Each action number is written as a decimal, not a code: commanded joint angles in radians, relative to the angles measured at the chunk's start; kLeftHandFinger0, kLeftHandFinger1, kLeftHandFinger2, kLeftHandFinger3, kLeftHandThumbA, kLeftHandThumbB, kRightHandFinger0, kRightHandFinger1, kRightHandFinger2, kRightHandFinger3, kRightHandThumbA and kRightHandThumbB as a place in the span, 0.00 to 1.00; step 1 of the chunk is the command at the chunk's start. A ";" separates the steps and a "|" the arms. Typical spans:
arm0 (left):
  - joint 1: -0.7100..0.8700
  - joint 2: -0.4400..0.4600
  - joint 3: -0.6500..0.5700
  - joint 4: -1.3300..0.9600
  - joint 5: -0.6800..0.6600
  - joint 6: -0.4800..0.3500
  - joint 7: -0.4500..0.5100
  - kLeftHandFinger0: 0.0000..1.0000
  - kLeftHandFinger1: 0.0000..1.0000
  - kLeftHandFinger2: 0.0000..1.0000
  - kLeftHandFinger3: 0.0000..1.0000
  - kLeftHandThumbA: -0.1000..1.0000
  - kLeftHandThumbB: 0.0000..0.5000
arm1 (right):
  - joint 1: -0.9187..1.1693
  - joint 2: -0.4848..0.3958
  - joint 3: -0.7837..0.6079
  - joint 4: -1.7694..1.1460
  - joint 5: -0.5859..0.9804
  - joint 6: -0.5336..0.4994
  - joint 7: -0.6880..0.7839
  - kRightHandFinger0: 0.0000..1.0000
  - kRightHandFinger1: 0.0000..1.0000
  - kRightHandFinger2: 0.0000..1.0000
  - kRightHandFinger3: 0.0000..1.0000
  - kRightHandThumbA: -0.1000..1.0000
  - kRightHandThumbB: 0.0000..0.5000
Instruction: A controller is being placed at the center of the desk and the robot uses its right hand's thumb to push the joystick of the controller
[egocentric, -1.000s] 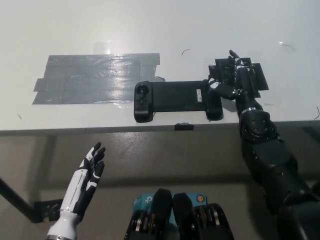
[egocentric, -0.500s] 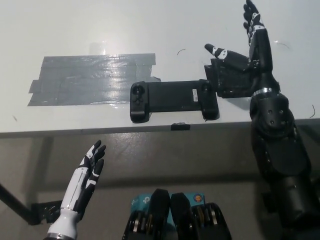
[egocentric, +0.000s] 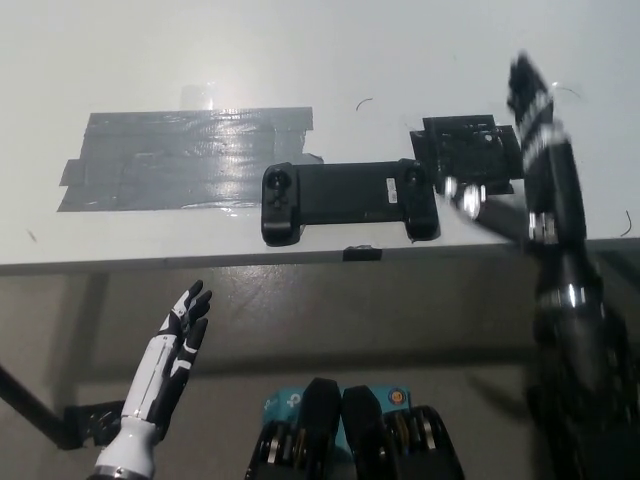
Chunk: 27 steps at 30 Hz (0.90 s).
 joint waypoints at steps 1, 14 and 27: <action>0.012 0.011 0.001 -0.026 -0.005 -0.026 -0.010 1.00 1.00 1.00 1.00 0.95 0.02 | 0.141 -0.043 0.044 -0.124 -0.021 0.005 0.078 1.00 1.00 1.00 1.00 1.00 0.47; 0.065 0.007 -0.018 -0.021 0.009 -0.035 -0.014 1.00 1.00 1.00 1.00 0.92 0.01 | 0.326 -0.041 0.085 0.053 -0.081 -0.086 0.062 1.00 1.00 1.00 1.00 0.99 0.47; 0.068 0.005 -0.030 -0.024 0.030 -0.034 -0.011 1.00 1.00 1.00 1.00 0.92 0.02 | 0.344 -0.061 0.067 0.119 -0.043 -0.106 0.085 1.00 1.00 1.00 1.00 0.95 0.42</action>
